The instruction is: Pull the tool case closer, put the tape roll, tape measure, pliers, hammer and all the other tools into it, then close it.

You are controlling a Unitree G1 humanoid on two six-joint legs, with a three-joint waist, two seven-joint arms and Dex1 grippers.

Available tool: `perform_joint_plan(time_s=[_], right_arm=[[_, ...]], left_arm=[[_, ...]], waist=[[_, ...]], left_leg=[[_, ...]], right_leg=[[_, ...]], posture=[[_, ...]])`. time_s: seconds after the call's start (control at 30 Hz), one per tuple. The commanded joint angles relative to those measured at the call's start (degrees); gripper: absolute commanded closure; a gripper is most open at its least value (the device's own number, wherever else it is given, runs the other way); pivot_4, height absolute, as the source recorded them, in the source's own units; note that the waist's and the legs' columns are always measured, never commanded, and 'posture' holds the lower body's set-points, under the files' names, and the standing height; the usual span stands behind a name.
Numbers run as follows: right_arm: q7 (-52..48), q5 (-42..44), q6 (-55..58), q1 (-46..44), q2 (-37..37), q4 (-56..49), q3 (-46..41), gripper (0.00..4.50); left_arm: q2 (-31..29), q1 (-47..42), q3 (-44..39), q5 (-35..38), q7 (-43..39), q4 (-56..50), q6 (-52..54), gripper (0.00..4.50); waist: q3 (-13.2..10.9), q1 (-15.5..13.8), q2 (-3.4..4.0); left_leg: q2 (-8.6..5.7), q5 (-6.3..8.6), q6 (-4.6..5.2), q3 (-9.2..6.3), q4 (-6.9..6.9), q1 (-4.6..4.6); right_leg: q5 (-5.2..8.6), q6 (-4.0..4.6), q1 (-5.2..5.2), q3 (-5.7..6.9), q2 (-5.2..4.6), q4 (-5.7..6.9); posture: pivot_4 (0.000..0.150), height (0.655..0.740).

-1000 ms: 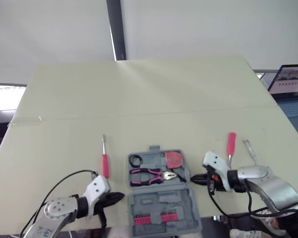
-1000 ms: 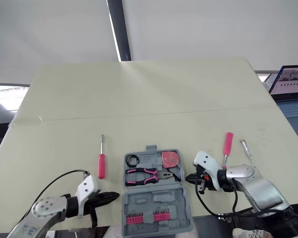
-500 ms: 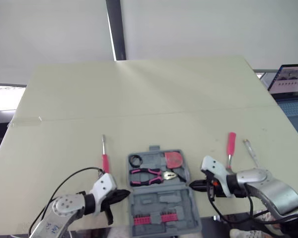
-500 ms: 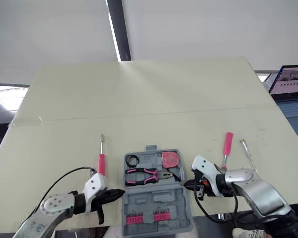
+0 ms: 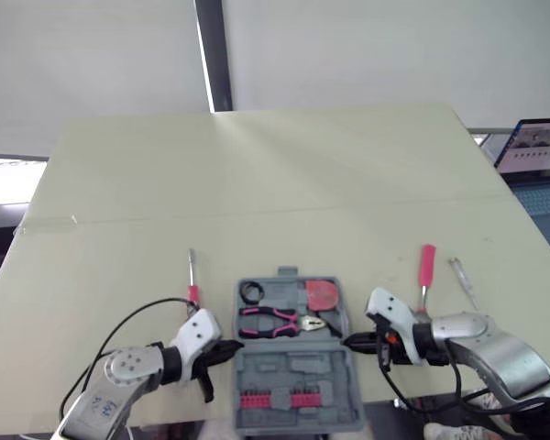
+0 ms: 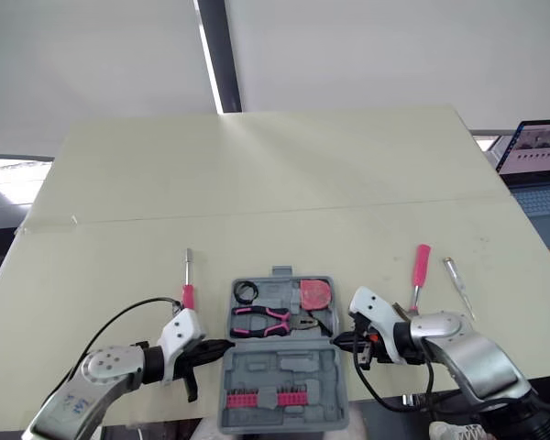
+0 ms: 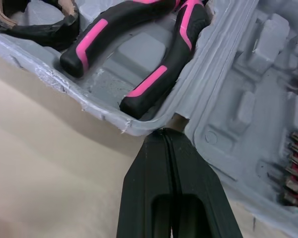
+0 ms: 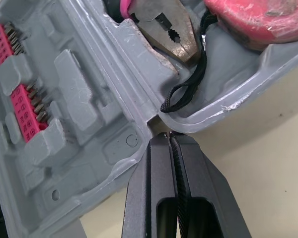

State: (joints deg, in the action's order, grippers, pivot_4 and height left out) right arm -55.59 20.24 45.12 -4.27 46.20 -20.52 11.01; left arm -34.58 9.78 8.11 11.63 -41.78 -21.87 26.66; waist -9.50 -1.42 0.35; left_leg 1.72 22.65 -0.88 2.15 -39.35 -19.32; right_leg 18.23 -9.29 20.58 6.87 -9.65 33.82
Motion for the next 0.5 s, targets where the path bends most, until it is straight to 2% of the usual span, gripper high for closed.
perform_joint_plan(time_s=[0.03, 0.5], right_arm=[[0.5, 0.5, -0.6, -0.5, -0.7, -1.6, 0.3, 4.40], [3.6, -1.1, -1.1, -2.6, -3.0, 0.7, 0.0, 4.40]], left_arm=[[0.6, -1.4, 1.0, 0.8, 0.2, -3.7, 1.2, 4.50], [1.2, -3.7, 2.2, 0.5, 1.2, -4.9, 4.4, 4.50]], waist=[[0.0, 0.0, 0.00], [0.0, 0.0, 0.00]], left_leg=[[0.00, 0.00, 0.00, 0.00, 0.00, 0.00], [0.00, 0.00, 0.00, 0.00, 0.00, -0.01]], right_leg=[[0.00, 0.00, 0.00, 0.00, 0.00, 0.00], [0.00, 0.00, 0.01, 0.00, 0.00, -0.01]], posture=[[0.150, 0.7373], [0.150, 0.7373]])
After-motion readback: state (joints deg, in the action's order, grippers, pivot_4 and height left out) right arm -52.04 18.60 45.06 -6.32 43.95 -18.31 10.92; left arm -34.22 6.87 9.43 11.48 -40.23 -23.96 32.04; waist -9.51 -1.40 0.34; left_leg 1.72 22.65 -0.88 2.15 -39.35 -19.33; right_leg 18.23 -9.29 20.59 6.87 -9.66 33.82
